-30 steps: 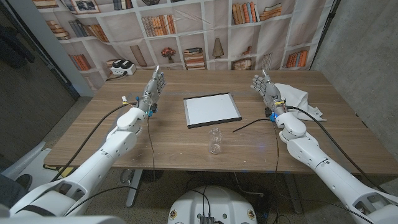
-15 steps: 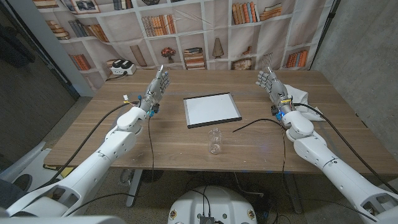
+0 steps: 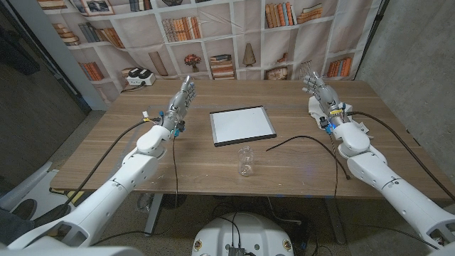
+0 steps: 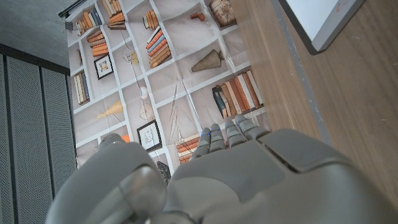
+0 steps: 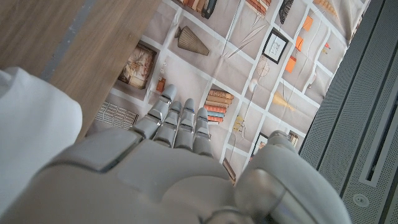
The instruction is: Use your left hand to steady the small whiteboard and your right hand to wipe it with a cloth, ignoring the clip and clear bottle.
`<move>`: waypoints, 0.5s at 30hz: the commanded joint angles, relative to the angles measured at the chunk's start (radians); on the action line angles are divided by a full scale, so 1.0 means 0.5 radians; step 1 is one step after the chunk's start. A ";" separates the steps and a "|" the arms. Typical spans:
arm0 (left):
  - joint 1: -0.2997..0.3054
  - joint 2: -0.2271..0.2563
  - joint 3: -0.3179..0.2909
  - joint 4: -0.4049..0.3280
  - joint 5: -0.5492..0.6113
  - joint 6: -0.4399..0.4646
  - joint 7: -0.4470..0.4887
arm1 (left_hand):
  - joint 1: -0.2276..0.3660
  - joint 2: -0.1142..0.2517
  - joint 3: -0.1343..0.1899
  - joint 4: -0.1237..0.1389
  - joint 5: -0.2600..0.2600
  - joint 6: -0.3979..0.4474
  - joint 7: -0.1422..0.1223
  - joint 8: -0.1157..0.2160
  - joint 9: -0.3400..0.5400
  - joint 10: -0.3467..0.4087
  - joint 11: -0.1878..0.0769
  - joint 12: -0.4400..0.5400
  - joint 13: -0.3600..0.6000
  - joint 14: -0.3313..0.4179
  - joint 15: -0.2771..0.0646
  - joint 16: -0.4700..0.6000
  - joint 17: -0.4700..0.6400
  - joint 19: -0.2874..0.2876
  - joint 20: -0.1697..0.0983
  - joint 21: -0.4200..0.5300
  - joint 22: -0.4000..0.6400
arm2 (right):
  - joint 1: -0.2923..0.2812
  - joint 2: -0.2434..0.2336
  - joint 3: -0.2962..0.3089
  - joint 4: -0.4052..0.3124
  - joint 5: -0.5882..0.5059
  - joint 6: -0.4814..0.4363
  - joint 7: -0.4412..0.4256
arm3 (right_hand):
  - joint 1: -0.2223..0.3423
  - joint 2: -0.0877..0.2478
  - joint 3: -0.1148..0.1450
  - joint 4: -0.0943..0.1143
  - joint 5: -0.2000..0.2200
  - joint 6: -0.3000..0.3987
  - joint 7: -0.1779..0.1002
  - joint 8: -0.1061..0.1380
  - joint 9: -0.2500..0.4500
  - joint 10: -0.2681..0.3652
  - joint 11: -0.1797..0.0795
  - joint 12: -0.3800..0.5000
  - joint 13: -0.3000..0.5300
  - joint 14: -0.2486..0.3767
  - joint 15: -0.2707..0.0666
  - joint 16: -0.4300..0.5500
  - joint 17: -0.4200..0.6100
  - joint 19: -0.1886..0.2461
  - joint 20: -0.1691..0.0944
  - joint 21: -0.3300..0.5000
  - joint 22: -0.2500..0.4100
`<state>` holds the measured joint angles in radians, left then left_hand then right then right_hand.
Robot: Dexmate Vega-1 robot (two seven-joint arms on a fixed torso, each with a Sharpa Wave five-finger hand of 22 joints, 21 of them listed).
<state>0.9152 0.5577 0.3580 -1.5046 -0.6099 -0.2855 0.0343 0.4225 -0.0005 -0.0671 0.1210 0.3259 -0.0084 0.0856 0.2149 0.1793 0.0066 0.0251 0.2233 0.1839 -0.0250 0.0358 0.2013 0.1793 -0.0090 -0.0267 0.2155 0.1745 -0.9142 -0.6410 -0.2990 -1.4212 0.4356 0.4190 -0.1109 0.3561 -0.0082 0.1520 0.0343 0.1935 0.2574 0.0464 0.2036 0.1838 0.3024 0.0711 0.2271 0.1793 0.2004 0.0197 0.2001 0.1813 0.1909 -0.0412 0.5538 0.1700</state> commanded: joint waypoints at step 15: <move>-0.039 0.024 0.021 -0.048 0.121 0.037 0.084 | 0.045 0.020 0.003 -0.019 0.011 0.040 0.008 0.007 0.010 0.036 0.014 0.007 0.008 0.062 0.001 0.016 0.005 0.055 0.011 0.015 0.008 | 0.010 -0.162 0.067 -0.052 -0.409 -0.167 -0.379 | 0.035 0.001 0.007 -0.023 0.017 0.062 -0.017 0.013 0.005 0.062 -0.009 0.019 0.008 0.053 -0.011 0.015 0.007 0.062 -0.042 -0.017 0.010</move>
<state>0.9112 0.5640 0.3684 -1.5264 -0.5670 -0.2803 0.0645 0.4333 0.0101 -0.0643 0.1183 0.3259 -0.0016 0.0894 0.2148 0.1792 0.0119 0.0303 0.2233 0.1838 -0.0182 0.0378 0.2013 0.1792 -0.0068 -0.0244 0.2155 0.1745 -0.9185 -0.6979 -0.2699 -1.4427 0.3257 0.3704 -0.2188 0.3629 -0.0072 0.1547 0.0316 0.1934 0.2773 0.0373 0.2035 0.1837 0.3184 0.0657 0.2308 0.1792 0.2184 0.0123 0.2002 0.1814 0.2122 -0.0377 0.5472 0.1699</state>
